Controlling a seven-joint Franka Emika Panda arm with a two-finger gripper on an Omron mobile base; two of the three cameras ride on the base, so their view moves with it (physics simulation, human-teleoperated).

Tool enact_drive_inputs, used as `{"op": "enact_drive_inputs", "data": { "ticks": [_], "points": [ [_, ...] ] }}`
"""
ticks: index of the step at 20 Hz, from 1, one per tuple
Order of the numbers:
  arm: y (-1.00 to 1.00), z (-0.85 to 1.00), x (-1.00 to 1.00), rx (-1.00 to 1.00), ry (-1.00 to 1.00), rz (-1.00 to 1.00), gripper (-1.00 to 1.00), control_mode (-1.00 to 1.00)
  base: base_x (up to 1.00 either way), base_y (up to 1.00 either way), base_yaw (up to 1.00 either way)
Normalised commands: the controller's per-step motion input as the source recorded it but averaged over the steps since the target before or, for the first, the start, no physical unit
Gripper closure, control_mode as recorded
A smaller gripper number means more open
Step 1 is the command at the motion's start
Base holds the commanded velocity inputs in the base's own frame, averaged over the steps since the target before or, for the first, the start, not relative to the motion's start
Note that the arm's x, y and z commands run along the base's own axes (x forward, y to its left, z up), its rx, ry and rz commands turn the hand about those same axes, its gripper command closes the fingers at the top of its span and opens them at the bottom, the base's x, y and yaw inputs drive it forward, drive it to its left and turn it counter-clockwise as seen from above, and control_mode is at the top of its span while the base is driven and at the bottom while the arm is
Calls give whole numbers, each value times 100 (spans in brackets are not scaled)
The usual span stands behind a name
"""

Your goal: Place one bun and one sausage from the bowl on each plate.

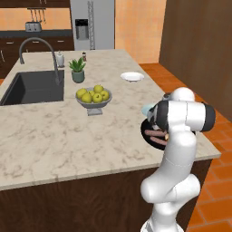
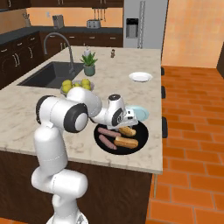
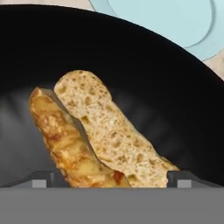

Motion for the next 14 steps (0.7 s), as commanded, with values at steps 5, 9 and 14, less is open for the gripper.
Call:
{"op": "enact_drive_inputs", "data": {
  "ticks": [5, 9, 14],
  "points": [
    [0, 4, -7, 1, -6, 0, 100, -100, 0, 0, 0],
    [1, 20, -17, 0, -15, 4, 100, -100, 0, 0, 0],
    [6, -1, -8, -6, -1, 5, 100, -100, 0, 0, 0]
  ]
}}
